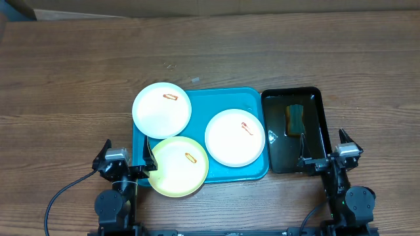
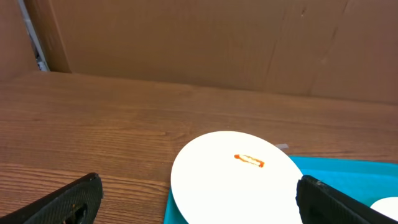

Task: Clean dirty plates on tray and stack at the side

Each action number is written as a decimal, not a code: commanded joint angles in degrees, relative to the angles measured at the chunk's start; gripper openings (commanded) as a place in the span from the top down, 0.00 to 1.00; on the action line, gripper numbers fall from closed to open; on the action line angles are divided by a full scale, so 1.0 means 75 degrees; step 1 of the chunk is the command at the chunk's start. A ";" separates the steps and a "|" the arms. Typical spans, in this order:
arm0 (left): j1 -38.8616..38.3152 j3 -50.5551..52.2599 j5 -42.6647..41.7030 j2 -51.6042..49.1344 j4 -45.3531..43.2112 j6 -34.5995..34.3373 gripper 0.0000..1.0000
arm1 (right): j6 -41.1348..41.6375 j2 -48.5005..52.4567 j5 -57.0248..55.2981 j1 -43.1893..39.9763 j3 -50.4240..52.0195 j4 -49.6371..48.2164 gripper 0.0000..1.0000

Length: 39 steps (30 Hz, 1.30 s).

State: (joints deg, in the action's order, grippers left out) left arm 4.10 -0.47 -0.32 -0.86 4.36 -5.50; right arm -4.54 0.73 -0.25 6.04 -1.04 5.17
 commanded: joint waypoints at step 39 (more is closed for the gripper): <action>-0.0044 -0.6540 -0.1259 -0.4054 0.3529 -0.1291 0.00 | 0.0000 -0.0061 -0.0006 -0.0015 0.0079 -0.0050 0.00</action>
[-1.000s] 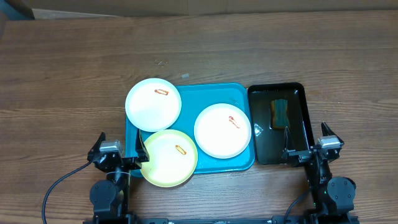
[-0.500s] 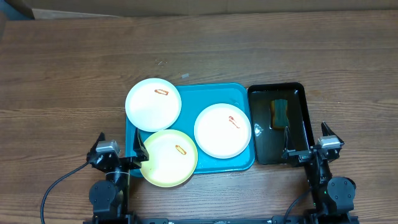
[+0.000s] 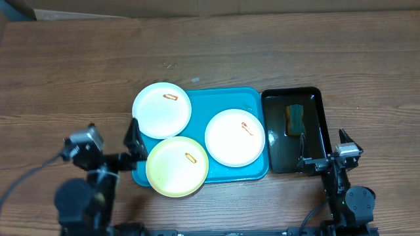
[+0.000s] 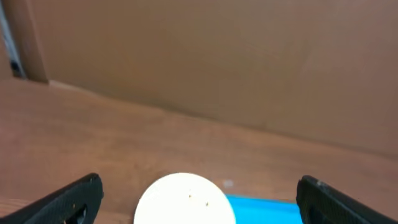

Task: Clean dirty plates on tray and stack at the side
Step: 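Move the left gripper over the tray between the white plates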

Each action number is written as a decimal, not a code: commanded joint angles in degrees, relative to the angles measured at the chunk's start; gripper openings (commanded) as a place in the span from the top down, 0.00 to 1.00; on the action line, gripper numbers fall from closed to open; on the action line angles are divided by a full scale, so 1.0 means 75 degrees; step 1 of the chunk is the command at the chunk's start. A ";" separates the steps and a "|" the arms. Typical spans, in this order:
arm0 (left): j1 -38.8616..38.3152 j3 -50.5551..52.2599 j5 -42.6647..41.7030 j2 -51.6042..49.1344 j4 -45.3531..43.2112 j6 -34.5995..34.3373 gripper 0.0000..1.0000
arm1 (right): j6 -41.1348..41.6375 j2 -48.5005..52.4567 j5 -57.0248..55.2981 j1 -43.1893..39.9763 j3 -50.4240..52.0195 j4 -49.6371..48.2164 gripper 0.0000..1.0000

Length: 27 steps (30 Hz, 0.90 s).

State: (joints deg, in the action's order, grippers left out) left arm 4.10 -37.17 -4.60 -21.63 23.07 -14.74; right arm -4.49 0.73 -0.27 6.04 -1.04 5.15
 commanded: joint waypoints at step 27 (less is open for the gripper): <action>-0.0886 -0.6551 -0.2311 -0.8550 0.7006 -0.0271 0.96 | -0.0009 -0.0061 -0.0003 -0.0015 0.0079 -0.0047 0.00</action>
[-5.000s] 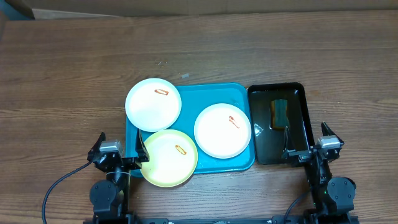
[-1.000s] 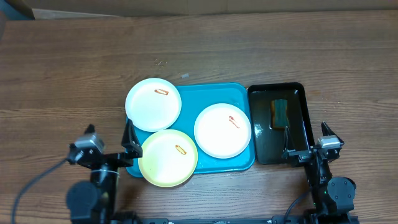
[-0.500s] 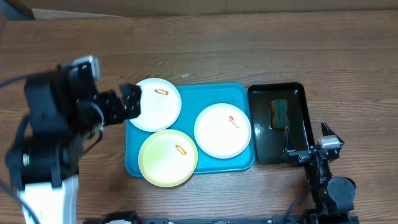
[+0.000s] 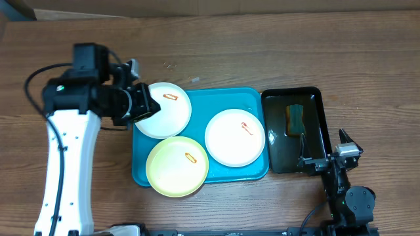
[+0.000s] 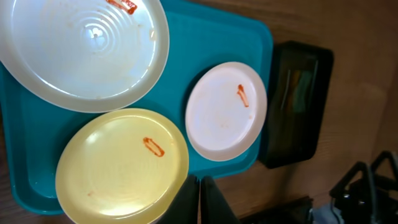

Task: Clean dirty plates on tray and stack at the side
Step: 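Move the left gripper over the tray between the white plates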

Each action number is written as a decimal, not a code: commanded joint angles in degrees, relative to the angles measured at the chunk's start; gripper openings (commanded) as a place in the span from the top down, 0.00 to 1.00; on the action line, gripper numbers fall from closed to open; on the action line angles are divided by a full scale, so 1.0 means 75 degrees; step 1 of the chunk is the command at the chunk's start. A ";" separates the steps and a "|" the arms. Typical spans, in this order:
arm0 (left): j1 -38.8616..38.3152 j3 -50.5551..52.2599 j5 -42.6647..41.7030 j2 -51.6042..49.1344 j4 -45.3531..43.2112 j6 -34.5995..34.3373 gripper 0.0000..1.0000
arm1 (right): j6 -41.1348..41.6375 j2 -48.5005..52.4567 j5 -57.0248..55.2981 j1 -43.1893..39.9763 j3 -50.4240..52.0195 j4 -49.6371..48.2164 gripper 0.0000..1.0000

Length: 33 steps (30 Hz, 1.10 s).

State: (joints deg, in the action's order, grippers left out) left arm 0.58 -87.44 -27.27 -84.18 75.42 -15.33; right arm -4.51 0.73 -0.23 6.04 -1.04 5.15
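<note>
Three dirty plates lie on the teal tray (image 4: pixel 252 98). A white plate (image 4: pixel 165 113) with an orange smear overhangs the tray's back left corner. A yellow-green plate (image 4: pixel 177 166) sits at the front, and a second white plate (image 4: pixel 235 137) at the right. My left gripper (image 4: pixel 149 105) is shut with nothing in it, held above the left rim of the back white plate. From the left wrist I look down on that white plate (image 5: pixel 87 56), the yellow-green plate (image 5: pixel 121 165) and the other white plate (image 5: pixel 225 112), with my left gripper (image 5: pixel 199 190) at the bottom edge. My right gripper (image 4: pixel 322 148) rests open at the front right.
A black bin (image 4: pixel 321 124) stands right of the tray with a sponge (image 4: pixel 295 118) inside it; the left wrist view shows the bin (image 5: pixel 298 106) too. Cardboard lines the back edge of the wooden table (image 4: pixel 79 59). My left arm stretches along the table's left side.
My left arm was low at the tray's front left with its gripper open. It is now raised at the back left, gripper shut, wrist camera looking down on the tray. The right arm is unmoved.
Both arms first rested at the table's front edge, the left gripper open beside the yellow-green plate. Then the left arm stood further left and higher, still open. Now it is above the back white plate's rim and shut. The plates have stayed put.
</note>
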 commanded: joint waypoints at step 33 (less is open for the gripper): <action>-0.3439 0.0181 0.2856 -0.4266 -0.1349 -0.1215 0.62 | -0.0006 -0.0061 -0.0009 -0.0015 0.0079 -0.0047 0.00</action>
State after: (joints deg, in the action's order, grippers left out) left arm -25.15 -86.54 -5.48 -113.56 65.47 -23.86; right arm -4.51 0.73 -0.23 6.04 -1.04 5.13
